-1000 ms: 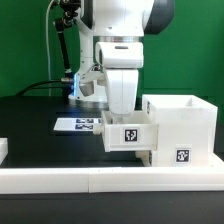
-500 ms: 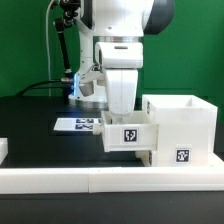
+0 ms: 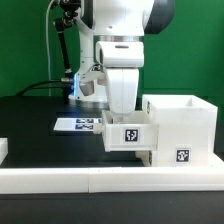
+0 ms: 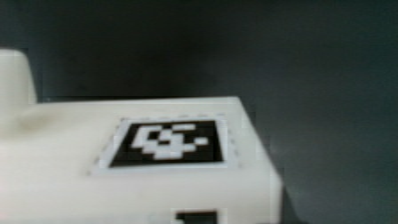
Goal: Assemble drawer
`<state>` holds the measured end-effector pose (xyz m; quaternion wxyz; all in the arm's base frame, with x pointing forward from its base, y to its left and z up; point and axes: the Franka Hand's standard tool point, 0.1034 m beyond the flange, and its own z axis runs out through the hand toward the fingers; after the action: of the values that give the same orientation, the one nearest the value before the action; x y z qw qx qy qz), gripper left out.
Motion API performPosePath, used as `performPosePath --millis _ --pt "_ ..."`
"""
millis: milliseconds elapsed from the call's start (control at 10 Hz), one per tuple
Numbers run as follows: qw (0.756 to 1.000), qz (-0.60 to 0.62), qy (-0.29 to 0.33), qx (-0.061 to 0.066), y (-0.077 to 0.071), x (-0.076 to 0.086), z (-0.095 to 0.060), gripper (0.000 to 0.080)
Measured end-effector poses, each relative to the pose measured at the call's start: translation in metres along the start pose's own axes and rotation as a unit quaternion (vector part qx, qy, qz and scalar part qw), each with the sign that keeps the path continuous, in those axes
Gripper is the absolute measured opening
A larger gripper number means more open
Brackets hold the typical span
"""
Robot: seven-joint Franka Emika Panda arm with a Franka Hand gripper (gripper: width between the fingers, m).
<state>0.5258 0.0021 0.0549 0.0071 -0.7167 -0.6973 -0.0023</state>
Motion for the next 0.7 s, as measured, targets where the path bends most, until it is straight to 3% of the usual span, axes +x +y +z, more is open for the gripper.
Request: performPosePath --millis 700 --pt "1.000 -0.015 -0.007 -0.006 -0.0052 0.0005 -0.0003 0.0044"
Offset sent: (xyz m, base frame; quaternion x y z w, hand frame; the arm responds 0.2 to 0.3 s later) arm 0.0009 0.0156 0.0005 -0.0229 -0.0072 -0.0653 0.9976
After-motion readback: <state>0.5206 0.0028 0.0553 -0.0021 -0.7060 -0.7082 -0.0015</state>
